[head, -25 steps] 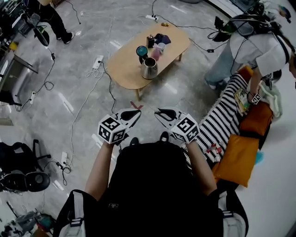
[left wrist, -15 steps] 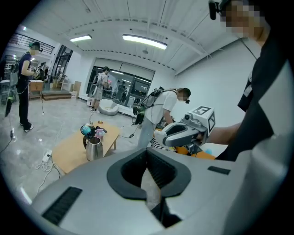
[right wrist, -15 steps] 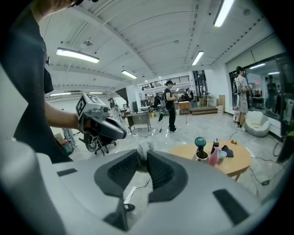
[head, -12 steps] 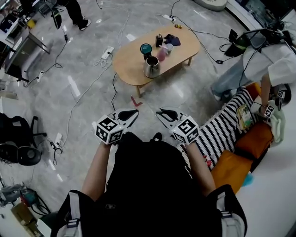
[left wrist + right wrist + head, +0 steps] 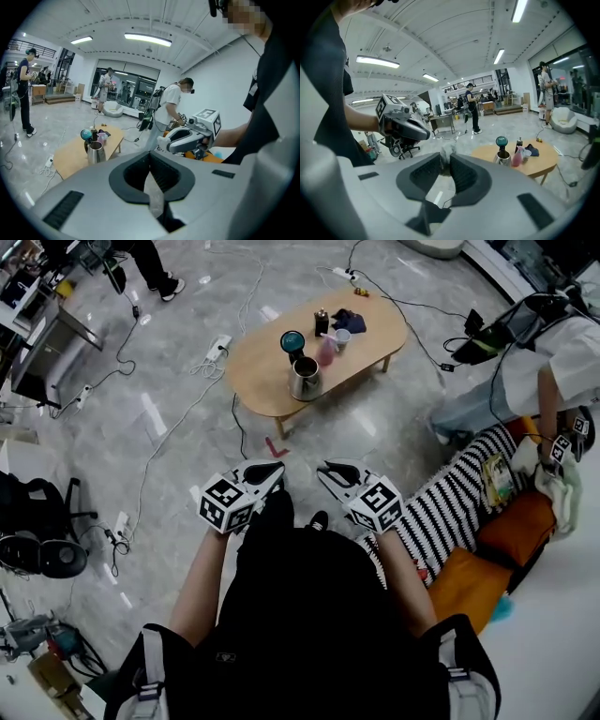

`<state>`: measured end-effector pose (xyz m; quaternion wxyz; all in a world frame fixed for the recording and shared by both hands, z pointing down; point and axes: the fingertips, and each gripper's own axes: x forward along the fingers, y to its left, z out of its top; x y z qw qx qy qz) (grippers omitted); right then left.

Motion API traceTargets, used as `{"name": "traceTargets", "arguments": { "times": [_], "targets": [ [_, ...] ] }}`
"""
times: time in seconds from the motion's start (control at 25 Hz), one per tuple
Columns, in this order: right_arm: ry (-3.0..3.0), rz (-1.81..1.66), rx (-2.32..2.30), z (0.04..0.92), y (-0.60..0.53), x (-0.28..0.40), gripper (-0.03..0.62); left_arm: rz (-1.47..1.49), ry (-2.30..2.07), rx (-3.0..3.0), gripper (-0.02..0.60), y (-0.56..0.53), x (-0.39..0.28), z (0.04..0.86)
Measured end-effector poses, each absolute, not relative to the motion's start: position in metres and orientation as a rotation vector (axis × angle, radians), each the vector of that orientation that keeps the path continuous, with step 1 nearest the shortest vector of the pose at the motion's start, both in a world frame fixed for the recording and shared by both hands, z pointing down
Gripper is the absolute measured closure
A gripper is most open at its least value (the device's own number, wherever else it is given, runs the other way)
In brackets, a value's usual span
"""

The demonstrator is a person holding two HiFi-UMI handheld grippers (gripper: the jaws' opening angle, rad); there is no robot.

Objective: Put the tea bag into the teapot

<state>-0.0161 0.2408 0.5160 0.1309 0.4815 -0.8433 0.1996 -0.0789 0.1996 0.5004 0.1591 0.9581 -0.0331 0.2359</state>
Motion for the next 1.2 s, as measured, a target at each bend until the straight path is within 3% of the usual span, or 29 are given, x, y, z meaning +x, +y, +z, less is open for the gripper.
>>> {"name": "traceTargets", "arguments": {
  "times": [0.6,1.2],
  "targets": [
    [-2.274,0.670,1.591,0.520,0.146,0.020,0.519,0.682,0.127,2.737,0.571,0.090,-0.028,0.516],
    [-2.167,0.709,1.658,0.536,0.054,0.005,0.519,0.686,0.338,2.694,0.571,0.016,-0.035,0.524]
  ]
}}
